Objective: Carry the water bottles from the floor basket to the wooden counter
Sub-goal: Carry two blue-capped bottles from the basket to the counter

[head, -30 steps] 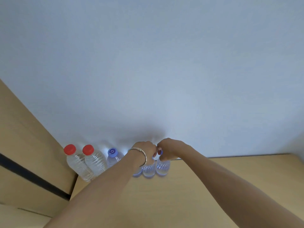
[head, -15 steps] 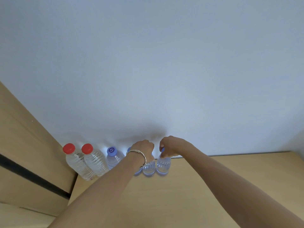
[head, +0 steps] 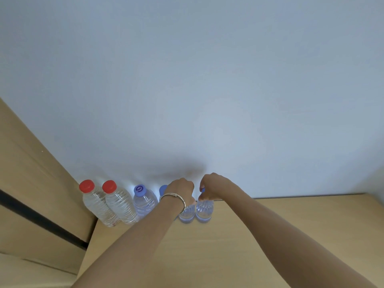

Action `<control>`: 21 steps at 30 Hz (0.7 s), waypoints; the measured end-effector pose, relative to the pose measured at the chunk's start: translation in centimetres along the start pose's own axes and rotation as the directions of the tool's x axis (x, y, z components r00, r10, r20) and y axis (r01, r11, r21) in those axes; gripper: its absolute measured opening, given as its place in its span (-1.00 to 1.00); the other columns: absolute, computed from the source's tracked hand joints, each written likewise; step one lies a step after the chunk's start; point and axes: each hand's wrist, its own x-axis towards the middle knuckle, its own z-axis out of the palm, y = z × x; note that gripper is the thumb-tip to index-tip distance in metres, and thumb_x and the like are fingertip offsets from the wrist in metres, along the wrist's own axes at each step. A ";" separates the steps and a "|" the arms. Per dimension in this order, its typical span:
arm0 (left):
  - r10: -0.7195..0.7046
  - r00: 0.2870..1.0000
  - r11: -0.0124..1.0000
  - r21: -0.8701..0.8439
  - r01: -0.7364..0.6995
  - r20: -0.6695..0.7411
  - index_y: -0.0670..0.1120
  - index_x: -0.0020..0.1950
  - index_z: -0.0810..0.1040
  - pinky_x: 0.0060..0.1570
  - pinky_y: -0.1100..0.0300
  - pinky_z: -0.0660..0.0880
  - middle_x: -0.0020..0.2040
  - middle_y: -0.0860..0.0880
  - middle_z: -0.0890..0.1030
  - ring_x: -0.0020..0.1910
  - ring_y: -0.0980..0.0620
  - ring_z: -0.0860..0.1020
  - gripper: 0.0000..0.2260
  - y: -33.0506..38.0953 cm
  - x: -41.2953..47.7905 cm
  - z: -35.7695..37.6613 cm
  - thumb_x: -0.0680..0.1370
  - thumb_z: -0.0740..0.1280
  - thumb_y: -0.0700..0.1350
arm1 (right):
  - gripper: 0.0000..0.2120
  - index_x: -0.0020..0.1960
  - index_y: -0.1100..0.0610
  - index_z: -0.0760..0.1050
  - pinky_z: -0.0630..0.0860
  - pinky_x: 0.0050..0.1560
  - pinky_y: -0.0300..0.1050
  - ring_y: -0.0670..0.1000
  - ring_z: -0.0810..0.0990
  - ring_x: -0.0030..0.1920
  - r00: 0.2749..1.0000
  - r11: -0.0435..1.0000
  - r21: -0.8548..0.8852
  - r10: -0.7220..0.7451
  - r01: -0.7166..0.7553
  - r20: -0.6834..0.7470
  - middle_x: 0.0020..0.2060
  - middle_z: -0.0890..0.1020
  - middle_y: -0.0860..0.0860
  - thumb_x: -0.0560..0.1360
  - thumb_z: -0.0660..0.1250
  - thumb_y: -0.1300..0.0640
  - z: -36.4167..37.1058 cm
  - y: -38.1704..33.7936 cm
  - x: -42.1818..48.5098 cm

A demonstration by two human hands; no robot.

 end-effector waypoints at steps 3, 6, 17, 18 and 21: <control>-0.003 1.000 1.000 0.006 0.003 -0.017 -0.13 0.28 0.51 0.09 0.13 0.46 0.21 -0.13 0.54 0.17 -0.11 0.54 -0.65 0.1 -0.2 0.0 0.54 0.33 -0.02 | -0.65 0.18 0.16 0.58 0.46 -0.09 -0.16 0.09 0.61 0.07 1.000 1.000 0.017 0.015 -0.015 -0.011 0.10 0.63 0.08 0.43 0.42 0.08 0.1 0.1 -0.3; 0.004 1.000 1.000 0.010 -0.004 -0.017 -0.14 0.24 0.52 0.05 0.13 0.46 0.18 -0.13 0.56 0.15 -0.12 0.55 -0.67 -0.1 -0.3 0.3 0.54 0.32 -0.01 | -0.65 0.19 0.15 0.57 0.42 -0.14 -0.18 0.09 0.61 0.07 1.000 1.000 0.021 0.020 -0.020 -0.014 0.10 0.62 0.07 0.44 0.41 0.09 0.1 0.1 -0.3; 0.118 0.979 0.984 0.153 -0.092 -0.168 -0.17 0.54 0.00 0.16 0.03 0.30 0.35 -0.12 0.40 0.26 -0.14 0.42 -0.36 -0.4 -1.7 2.3 0.61 0.13 0.15 | -0.59 0.26 0.06 0.51 0.42 0.01 -0.16 0.03 0.53 0.19 0.999 0.999 -0.030 0.034 -0.034 -0.025 0.20 0.56 0.01 0.44 0.40 -0.01 0.3 -0.2 -0.4; 0.133 0.975 0.980 0.173 -0.102 -0.177 -0.15 0.56 -0.04 0.20 0.00 0.27 0.40 -0.12 0.34 0.29 -0.14 0.38 -0.34 -0.6 -2.0 2.5 0.61 0.12 0.16 | -0.52 0.31 0.04 0.47 0.41 0.04 -0.16 0.02 0.51 0.23 0.999 0.998 -0.046 0.038 -0.039 -0.011 0.24 0.53 0.00 0.43 0.41 -0.04 0.2 -0.3 -0.7; 0.166 0.964 0.975 0.180 -0.129 -0.206 -0.07 0.57 -0.07 0.35 -0.08 0.13 0.51 -0.11 0.18 0.40 -0.13 0.28 -0.37 -1.7 -2.7 2.2 0.61 0.10 0.14 | -0.40 0.42 -0.02 0.34 0.36 0.16 -0.13 0.00 0.42 0.33 0.998 0.996 -0.071 0.058 -0.058 0.011 0.34 0.43 -0.03 0.43 0.39 -0.12 -0.1 -0.5 -1.5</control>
